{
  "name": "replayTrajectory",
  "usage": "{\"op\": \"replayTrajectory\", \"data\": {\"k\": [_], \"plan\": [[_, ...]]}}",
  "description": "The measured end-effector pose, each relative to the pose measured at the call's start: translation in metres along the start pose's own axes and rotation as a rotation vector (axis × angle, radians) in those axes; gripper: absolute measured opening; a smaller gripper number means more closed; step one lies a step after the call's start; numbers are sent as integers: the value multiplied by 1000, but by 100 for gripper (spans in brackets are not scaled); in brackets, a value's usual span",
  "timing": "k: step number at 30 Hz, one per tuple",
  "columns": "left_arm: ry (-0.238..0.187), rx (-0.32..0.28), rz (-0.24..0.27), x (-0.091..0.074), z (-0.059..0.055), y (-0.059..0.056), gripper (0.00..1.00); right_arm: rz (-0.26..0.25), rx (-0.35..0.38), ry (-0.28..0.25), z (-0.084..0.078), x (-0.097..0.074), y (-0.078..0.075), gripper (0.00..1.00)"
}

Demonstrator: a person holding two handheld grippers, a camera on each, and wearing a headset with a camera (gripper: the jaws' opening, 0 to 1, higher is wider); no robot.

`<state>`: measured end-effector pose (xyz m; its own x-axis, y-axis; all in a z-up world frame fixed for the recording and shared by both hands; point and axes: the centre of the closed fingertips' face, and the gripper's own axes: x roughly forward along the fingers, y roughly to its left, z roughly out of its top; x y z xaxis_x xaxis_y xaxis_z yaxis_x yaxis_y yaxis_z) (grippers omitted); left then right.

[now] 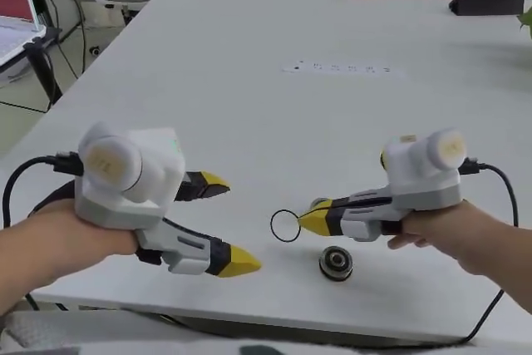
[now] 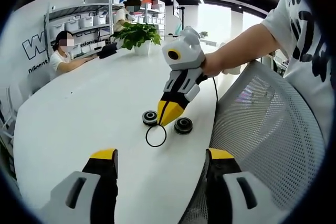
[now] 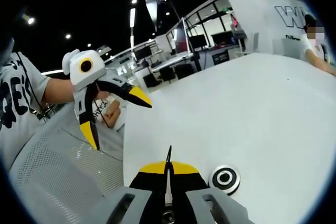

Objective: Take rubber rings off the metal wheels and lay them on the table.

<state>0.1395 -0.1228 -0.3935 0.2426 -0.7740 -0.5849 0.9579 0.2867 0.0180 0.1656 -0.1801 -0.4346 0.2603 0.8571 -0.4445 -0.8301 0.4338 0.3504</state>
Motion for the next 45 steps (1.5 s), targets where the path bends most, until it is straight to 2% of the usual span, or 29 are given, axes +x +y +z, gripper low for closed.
{"op": "replayTrajectory", "data": {"k": [11,20,30,45], "plan": [[5,-10,9,-4,-4,3,66,-14,-2,37,-9,12,-7,0],[16,-11,8,-5,-8,4,65,-23,-10,68,-16,16,-8,0],[15,-8,8,-4,-7,4,66,-39,-28,61,-15,12,-11,0],[19,0,9,-5,-4,3,65,-43,-60,41,-9,5,-8,14]]}}
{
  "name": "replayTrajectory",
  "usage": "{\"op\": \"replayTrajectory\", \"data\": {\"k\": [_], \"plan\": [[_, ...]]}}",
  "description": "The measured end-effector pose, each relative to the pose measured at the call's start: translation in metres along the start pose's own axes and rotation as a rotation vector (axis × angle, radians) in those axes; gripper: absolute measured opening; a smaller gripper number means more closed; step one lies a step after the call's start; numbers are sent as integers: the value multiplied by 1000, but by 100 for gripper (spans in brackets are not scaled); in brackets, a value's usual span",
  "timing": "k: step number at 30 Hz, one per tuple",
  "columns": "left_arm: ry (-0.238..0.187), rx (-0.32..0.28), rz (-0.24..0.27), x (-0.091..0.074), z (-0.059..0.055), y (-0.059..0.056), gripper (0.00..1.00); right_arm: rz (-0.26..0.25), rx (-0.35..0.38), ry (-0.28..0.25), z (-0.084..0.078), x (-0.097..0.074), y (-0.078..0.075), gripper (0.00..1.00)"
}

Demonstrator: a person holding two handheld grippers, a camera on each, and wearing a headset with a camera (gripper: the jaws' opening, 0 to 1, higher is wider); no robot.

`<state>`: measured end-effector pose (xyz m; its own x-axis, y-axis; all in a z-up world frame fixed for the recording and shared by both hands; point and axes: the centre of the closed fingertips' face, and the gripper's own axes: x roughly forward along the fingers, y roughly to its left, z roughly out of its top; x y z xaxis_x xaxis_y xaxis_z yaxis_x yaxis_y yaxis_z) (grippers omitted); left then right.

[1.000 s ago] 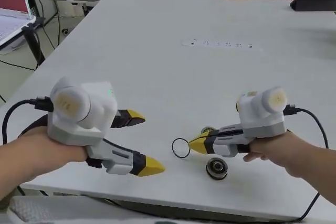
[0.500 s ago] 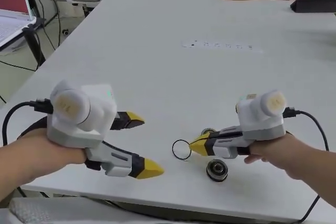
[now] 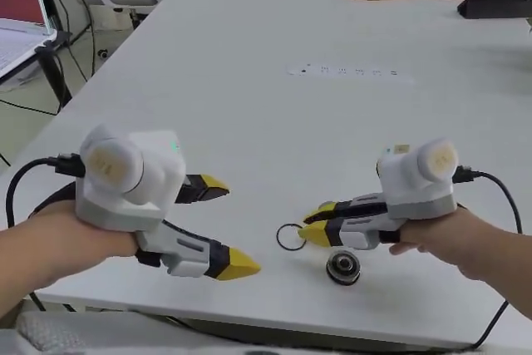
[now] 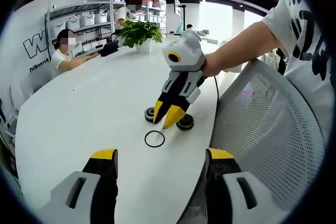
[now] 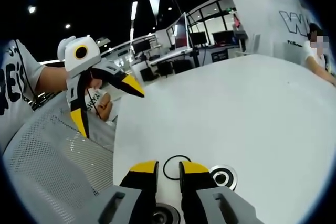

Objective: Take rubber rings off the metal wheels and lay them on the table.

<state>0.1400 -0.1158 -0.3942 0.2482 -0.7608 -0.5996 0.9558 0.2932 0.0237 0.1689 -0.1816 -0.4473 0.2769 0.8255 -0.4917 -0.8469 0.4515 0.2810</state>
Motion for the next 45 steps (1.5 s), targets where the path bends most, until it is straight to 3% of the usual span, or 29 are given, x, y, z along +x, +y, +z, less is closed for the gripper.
{"op": "replayTrajectory", "data": {"k": [15,30,45], "plan": [[2,22,-17,6,7,-1,65,2,-10,-38,4,-21,6,19],[2,52,-49,22,22,-5,64,-27,3,-85,2,-49,0,20],[0,70,-78,36,32,-10,63,-41,10,-105,-3,-65,11,21]]}}
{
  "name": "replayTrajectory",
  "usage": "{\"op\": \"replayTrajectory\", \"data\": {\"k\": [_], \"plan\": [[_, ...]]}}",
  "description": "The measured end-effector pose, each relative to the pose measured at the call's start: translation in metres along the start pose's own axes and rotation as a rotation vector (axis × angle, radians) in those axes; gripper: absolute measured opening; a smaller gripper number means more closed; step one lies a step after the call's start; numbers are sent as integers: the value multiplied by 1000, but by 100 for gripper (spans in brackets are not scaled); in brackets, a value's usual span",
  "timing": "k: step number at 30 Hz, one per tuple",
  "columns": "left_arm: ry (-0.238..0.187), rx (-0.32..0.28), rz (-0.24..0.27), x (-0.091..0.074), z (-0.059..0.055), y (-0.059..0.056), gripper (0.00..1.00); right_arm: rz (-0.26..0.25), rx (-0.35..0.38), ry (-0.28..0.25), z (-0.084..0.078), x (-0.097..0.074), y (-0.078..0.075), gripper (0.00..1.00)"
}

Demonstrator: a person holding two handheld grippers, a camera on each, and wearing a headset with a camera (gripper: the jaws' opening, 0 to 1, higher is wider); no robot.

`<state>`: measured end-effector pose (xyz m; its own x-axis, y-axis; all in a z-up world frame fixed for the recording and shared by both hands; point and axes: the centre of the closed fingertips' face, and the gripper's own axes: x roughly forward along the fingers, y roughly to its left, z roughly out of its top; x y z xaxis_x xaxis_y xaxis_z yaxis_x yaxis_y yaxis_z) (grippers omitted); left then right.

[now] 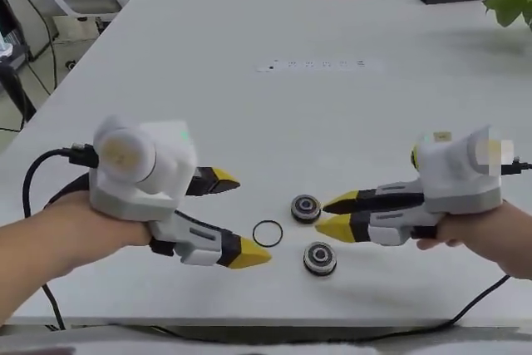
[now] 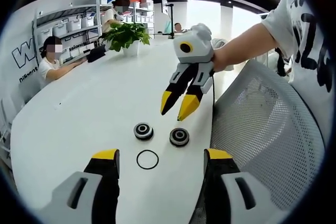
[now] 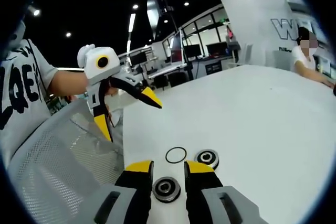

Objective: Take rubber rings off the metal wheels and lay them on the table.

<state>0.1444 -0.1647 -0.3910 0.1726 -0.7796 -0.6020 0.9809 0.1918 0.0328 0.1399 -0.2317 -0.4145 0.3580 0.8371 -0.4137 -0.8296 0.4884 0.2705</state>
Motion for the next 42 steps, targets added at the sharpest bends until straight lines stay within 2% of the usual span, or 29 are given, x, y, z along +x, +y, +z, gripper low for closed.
{"op": "replayTrajectory", "data": {"k": [8,22,28,42], "plan": [[12,22,-22,8,2,-4,62,-10,-6,3,-7,-7,2,22],[28,36,-57,26,2,-12,60,-14,-25,43,-28,-14,1,25],[28,31,-70,31,3,-14,59,-16,-32,61,-37,-13,0,25],[59,35,-104,46,-2,-19,53,-18,-49,95,-53,-11,-3,26]]}}
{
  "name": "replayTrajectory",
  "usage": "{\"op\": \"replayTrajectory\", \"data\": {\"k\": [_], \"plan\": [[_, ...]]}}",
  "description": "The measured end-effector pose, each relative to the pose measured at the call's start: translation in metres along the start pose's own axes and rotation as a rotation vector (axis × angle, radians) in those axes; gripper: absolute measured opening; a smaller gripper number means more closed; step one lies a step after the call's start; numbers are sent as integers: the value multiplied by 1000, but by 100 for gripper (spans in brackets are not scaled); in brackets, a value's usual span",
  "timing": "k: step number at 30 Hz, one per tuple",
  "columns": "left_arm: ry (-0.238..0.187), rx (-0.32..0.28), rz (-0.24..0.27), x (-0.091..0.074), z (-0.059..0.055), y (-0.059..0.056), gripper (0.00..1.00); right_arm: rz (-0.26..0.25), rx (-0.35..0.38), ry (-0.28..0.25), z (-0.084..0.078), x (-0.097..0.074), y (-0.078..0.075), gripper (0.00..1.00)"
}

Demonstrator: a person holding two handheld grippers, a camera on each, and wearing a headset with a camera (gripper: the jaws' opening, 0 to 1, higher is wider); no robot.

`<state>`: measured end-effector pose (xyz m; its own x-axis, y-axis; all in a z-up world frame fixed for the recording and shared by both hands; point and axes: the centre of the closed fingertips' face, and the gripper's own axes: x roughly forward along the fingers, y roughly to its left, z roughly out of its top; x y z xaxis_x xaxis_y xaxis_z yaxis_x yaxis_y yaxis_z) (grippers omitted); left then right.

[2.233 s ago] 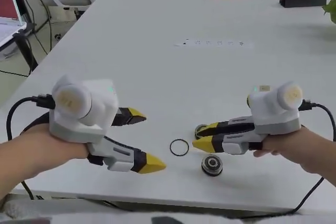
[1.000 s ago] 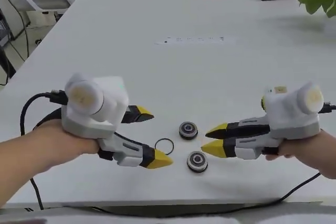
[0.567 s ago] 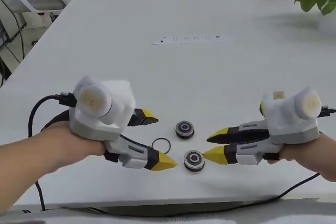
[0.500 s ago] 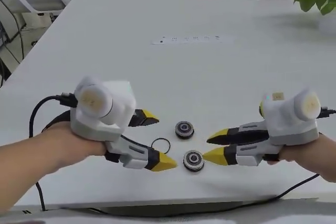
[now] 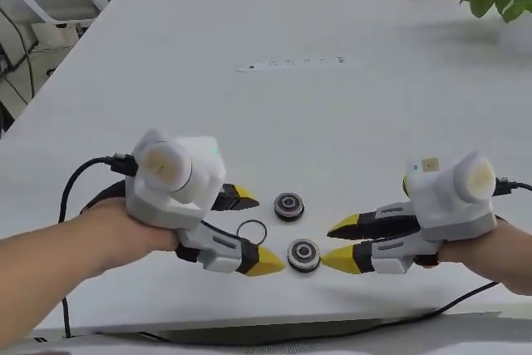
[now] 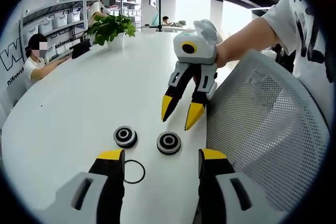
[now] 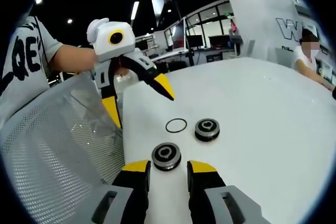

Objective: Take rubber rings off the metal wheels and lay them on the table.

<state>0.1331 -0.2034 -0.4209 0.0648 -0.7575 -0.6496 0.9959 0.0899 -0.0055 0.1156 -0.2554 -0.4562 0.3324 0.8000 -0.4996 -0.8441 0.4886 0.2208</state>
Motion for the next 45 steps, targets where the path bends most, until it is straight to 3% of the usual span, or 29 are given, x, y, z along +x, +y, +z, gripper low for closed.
{"op": "replayTrajectory", "data": {"k": [26,45], "plan": [[45,3,-49,25,-7,-10,38,-1,-30,34,-12,11,-2,25],[56,-11,-69,40,-10,-17,29,3,-75,53,-18,17,-3,16]]}}
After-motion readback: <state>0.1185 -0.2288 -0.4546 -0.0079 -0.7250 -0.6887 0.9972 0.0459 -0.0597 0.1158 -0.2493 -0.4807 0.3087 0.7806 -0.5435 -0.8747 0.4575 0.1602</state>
